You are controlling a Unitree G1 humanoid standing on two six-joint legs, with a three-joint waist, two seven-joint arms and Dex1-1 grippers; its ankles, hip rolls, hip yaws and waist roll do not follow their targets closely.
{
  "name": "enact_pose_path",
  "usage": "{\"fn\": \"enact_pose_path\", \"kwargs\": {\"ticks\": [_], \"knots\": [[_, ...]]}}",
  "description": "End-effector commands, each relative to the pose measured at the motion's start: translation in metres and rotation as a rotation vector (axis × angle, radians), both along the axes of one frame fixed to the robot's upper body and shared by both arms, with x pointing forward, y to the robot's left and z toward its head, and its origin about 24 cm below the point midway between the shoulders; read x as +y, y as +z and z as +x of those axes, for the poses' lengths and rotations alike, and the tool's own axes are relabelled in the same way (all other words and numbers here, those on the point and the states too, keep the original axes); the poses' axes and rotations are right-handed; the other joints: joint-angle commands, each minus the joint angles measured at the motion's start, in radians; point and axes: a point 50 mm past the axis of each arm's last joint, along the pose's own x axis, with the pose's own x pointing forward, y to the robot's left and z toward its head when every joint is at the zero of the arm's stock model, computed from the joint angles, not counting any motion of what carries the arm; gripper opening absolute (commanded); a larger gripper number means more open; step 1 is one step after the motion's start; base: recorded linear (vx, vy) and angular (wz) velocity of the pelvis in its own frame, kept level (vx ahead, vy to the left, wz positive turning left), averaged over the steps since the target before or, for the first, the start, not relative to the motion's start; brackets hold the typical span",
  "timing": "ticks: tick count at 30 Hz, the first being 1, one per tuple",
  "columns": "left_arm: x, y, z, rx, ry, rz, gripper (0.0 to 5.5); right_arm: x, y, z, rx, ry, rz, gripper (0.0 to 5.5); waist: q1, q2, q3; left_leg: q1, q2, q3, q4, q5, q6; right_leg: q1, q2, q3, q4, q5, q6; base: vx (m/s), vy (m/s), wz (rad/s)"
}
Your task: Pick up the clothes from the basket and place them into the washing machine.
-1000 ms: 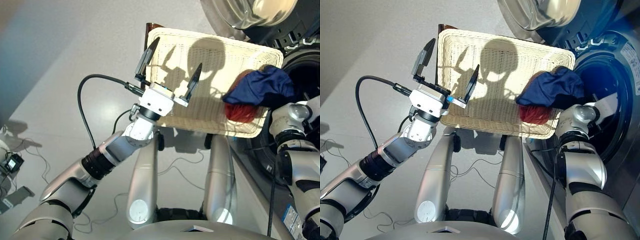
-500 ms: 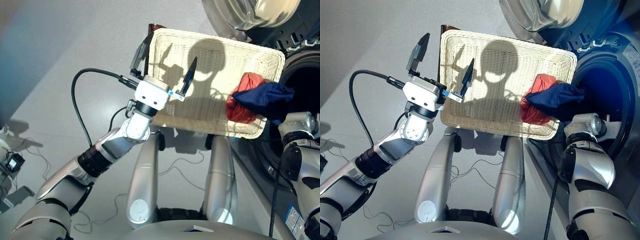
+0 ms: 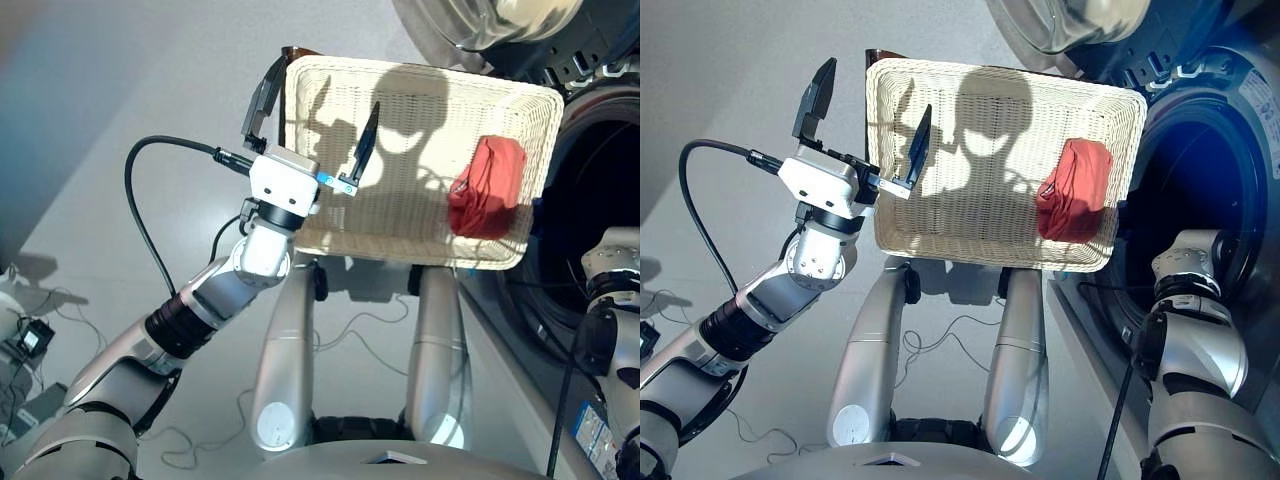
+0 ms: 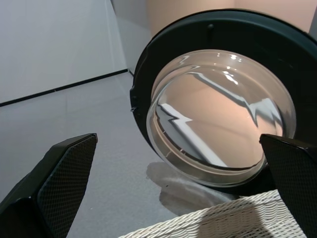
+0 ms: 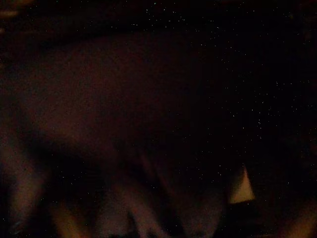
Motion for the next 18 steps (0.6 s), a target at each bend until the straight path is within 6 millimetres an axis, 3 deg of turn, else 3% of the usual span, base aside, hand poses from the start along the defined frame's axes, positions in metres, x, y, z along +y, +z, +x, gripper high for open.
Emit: {"fn": "enact_pose_path", "kwargs": {"ticks": [1,6,9,11,13,15,16,18], "knots": [[0.004,0.018,-0.014,-0.111,-0.035,-0.087,5.50,0.022,0.000,0.007,0.018,0.161,-0.243,5.50,-0.009,-0.010,-0.015,0.025,0.009,0.032,0.136,-0.157,-0.017,0.071,0.028,0.025,-0.122,0.103,0.021,0.000,0.000,0.000],[0.010,0.016,-0.014,-0.100,-0.026,-0.098,5.50,0.080,-0.015,0.023,0.051,0.477,-0.434,5.50,-0.015,-0.022,-0.015,0.031,0.013,0.034,0.133,-0.154,-0.016,0.072,0.036,0.025,-0.124,0.103,0.016,0.000,0.000,0.000],[0.014,0.014,-0.014,-0.089,-0.022,-0.096,5.50,0.119,-0.021,0.024,0.041,0.707,-0.566,5.50,-0.020,-0.032,-0.015,0.030,0.016,0.035,0.132,-0.150,-0.016,0.071,0.041,0.024,-0.124,0.106,0.015,0.000,0.000,0.000],[0.015,0.011,-0.015,-0.078,-0.029,-0.077,5.50,0.134,-0.024,0.022,0.070,0.841,-0.668,5.50,-0.023,-0.039,-0.015,0.030,0.019,0.035,0.134,-0.149,-0.017,0.070,0.042,0.023,-0.123,0.106,0.013,0.000,0.000,0.000],[0.015,0.011,-0.016,-0.076,-0.032,-0.070,5.50,0.143,-0.024,0.022,0.090,0.912,-0.730,5.50,-0.024,-0.042,-0.015,0.028,0.020,0.034,0.138,-0.148,-0.018,0.070,0.043,0.023,-0.121,0.106,0.012,0.000,0.000,0.000],[0.014,0.009,-0.016,-0.070,-0.040,-0.044,5.50,0.176,-0.016,0.024,0.057,1.092,-0.872,5.50,-0.025,-0.046,-0.015,0.023,0.025,0.033,0.145,-0.147,-0.018,0.065,0.048,0.025,-0.115,0.106,0.010,0.000,0.000,0.000],[0.014,0.009,-0.016,-0.070,-0.040,-0.044,5.50,0.176,-0.016,0.024,0.057,1.093,-0.872,5.50,-0.026,-0.046,-0.015,0.023,0.025,0.033,0.146,-0.147,-0.018,0.065,0.048,0.024,-0.114,0.105,0.010,0.000,0.000,0.000],[0.011,0.010,-0.018,-0.078,-0.069,-0.035,5.50,0.195,-0.008,0.027,0.061,1.203,-1.012,5.50,-0.022,-0.044,-0.015,0.020,0.029,0.032,0.153,-0.146,-0.020,0.062,0.050,0.025,-0.106,0.103,0.009,0.000,0.000,0.000]]}}
